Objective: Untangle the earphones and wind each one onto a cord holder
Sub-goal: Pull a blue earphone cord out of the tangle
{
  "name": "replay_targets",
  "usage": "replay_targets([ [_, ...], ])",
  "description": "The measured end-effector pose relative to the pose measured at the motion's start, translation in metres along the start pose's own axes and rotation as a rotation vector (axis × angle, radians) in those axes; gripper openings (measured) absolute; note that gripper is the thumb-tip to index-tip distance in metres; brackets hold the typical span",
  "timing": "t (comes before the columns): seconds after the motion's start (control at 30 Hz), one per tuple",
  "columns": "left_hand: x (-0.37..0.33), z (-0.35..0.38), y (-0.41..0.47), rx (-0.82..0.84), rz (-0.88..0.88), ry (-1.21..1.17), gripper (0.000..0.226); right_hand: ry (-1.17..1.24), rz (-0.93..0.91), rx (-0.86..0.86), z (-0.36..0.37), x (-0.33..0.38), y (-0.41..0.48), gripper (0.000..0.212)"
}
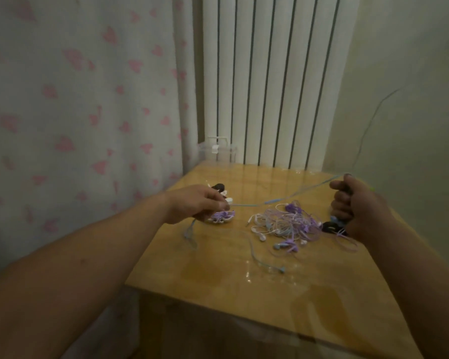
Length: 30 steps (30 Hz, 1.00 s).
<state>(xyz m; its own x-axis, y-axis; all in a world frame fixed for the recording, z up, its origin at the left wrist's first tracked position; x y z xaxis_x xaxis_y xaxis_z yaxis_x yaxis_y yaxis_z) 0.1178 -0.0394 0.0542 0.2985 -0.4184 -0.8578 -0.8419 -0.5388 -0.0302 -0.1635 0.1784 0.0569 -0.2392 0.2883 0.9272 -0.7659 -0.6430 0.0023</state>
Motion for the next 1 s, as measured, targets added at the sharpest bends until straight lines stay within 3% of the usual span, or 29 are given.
replay_targets([
  [0.1,0.013,-0.001,-0.009,0.089,-0.082,-0.02,0.012,0.013,0.042,0.014,0.004,-0.001,0.0,0.041],
  [0.4,0.006,0.031,-0.003,0.077,-0.083,-0.43,0.017,-0.063,0.109,0.049,0.028,-0.032,-0.017,0.039],
  [0.53,-0.009,0.049,0.004,0.118,-0.054,-0.529,0.017,-0.359,0.124,0.177,0.058,-0.053,-0.048,0.018],
  [0.67,-0.022,0.069,0.018,0.094,-0.048,-0.56,0.019,-0.466,0.118,0.241,0.075,-0.072,-0.064,0.018],
  [0.73,-0.022,0.075,0.022,0.011,-0.085,-0.405,0.019,-0.309,0.184,0.226,0.075,-0.077,-0.062,0.015],
  [0.87,-0.011,0.07,0.023,-0.392,-0.063,0.539,0.025,-0.021,0.297,0.218,0.068,-0.074,-0.051,0.023],
  [0.9,-0.01,0.07,0.021,-0.495,-0.011,0.598,0.027,-0.008,0.297,0.212,0.068,-0.071,-0.05,0.024],
  [1.0,-0.02,0.077,0.012,-0.696,0.323,0.404,0.027,-0.134,0.244,0.246,0.065,-0.06,-0.052,0.018],
])
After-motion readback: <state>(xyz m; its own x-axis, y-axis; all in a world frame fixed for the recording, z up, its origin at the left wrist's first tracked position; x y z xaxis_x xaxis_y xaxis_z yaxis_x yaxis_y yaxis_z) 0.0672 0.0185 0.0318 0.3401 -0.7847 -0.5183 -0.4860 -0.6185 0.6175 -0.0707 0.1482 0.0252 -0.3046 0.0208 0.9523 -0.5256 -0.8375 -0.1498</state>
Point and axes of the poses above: each hand's wrist, its own y-axis towards the middle knuckle, its own z-axis out of the palm, x = y × z, the point moved 1 cm from there along y, towards the middle knuckle, and after that the axes turned 2 degrees about -x, right-handed, at the moved point
